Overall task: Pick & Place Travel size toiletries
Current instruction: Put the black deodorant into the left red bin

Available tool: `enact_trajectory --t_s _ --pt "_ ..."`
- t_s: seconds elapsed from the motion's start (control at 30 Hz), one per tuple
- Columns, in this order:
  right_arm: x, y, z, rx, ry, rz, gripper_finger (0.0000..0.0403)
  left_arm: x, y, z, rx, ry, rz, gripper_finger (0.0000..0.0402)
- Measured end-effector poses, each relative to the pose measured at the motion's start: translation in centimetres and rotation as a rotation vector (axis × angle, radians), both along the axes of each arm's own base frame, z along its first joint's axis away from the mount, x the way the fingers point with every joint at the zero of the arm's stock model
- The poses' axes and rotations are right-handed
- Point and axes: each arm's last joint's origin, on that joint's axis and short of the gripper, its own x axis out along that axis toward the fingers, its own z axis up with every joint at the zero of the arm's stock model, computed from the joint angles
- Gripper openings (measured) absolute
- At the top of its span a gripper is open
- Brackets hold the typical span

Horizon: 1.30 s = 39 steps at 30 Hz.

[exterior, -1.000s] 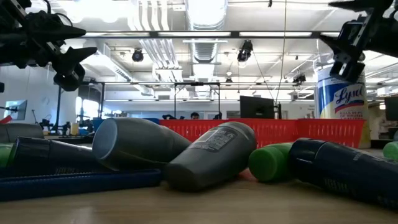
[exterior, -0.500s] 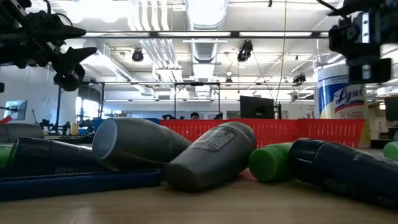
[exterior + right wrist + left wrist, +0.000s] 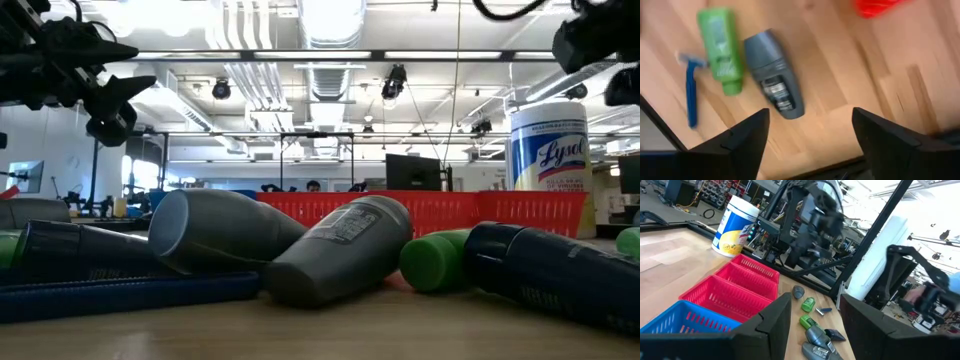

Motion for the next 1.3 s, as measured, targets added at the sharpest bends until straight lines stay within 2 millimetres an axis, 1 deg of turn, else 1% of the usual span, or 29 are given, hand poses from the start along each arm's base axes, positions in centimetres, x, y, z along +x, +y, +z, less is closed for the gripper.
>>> enact_trajectory --t_s 0.07,0.17,0.27,0.33,0.5,0.6,0.67,0.8,0.9,1.0,1.1,1.17,1.27,1.3 --pt "1.0 1.4 -0.6 -0.03 0.031 0.114 0.0304 0.0 0.0 0.0 0.0 0.0 0.0 0.0174" --pt "1.9 3.2 -2.0 -0.076 0.093 0.241 0.0327 0.0 0.0 0.0 0.0 0.0 0.0 0.0174" --pt "2.0 4.3 -3.6 -0.109 0.149 0.295 0.0344 0.0 0.0 0.0 0.0 0.0 0.0 0.0174" --pt "1.8 4.7 -4.6 -0.119 0.166 0.311 0.0352 0.0 0.0 0.0 0.0 0.0 0.0 0.0174" --pt "2.0 5.0 -6.1 -0.082 0.055 0.316 0.0359 0.0 0.0 0.0 0.0 0.0 0.0 0.0174" --pt "1.7 4.5 -6.9 -0.14 0.007 0.287 0.0357 0.0 0.0 0.0 0.0 0.0 0.0 0.0174" --pt "1.3 4.1 -7.7 -0.17 0.006 0.268 0.0357 0.0 0.0 0.0 0.0 0.0 0.0 0.0174" --pt "0.6 3.7 -9.5 -0.126 -0.016 0.263 0.0358 0.0 0.0 0.0 0.0 0.0 0.0 0.0174" --pt "0.2 3.4 -10.2 -0.114 -0.023 0.251 0.0344 0.0 0.0 0.0 0.0 0.0 0.0 0.0174" --pt "0.0 3.2 -10.2 -0.12 -0.027 0.246 0.0316 0.0 0.0 0.0 0.0 0.003 0.0 0.0174" --pt "-0.2 3.0 -9.6 -0.11 -0.05 0.256 0.0273 0.0 0.0 0.0 0.0 0.003 0.0 0.0174" --pt "-0.4 2.9 -9.2 -0.085 -0.057 0.247 0.0237 0.0 0.0 0.0 -0.008 -0.001 0.012 0.0174" --pt "-0.7 2.8 -8.2 -0.05 -0.088 0.224 0.0189 0.0 0.4 0.3 -0.028 -0.03 0.121 0.0174" --pt "-0.8 2.8 -7.9 -0.045 -0.096 0.21 0.0186 0.0 0.5 0.5 -0.056 -0.05 0.155 0.0174"
